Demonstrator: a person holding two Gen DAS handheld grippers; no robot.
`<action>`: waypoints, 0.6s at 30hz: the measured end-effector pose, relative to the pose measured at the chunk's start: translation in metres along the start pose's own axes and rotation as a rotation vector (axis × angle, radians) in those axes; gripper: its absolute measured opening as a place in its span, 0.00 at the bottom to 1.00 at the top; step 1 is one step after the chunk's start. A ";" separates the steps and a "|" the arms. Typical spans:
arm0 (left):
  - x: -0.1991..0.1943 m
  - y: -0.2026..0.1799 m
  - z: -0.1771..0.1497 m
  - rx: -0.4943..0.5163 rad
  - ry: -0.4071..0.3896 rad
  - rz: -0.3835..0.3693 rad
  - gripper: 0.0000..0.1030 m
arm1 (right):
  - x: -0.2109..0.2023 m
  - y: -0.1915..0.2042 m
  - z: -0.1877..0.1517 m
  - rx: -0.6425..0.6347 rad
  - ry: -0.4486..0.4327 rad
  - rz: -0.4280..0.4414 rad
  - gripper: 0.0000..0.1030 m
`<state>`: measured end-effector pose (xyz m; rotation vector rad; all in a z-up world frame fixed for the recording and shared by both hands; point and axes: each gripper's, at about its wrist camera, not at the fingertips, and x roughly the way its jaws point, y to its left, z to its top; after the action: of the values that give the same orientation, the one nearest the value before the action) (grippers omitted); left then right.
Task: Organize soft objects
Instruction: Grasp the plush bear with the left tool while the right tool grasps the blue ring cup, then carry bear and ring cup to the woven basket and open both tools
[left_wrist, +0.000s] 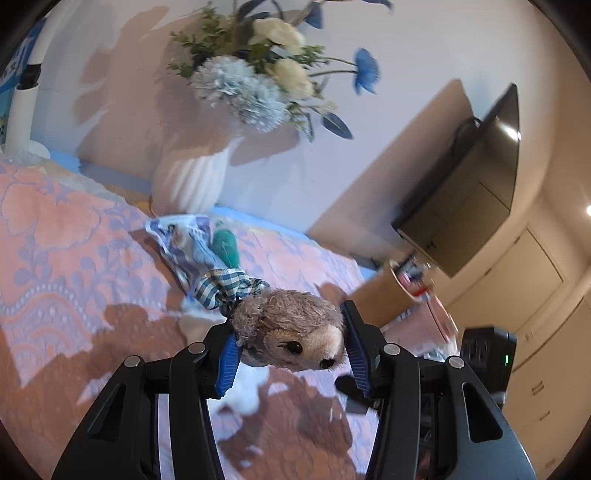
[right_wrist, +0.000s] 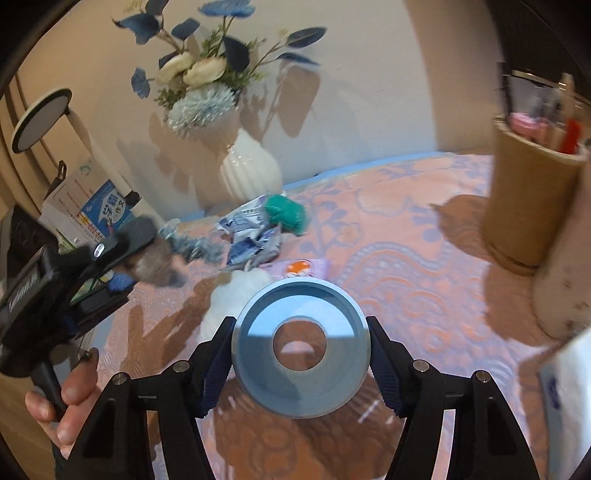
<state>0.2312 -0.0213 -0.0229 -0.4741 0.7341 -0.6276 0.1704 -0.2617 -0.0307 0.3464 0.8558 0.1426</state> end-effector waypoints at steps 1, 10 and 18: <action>-0.001 -0.003 -0.004 0.009 0.014 0.005 0.46 | -0.005 -0.003 -0.002 0.008 0.003 -0.009 0.64; -0.005 -0.018 -0.086 0.140 0.219 0.156 0.51 | -0.023 -0.009 -0.044 -0.119 0.140 -0.146 0.65; -0.011 0.004 -0.107 0.034 0.228 0.283 0.75 | -0.005 -0.015 -0.075 -0.172 0.193 -0.178 0.67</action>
<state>0.1477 -0.0300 -0.0907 -0.2616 0.9855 -0.4309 0.1097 -0.2591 -0.0779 0.0944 1.0526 0.0841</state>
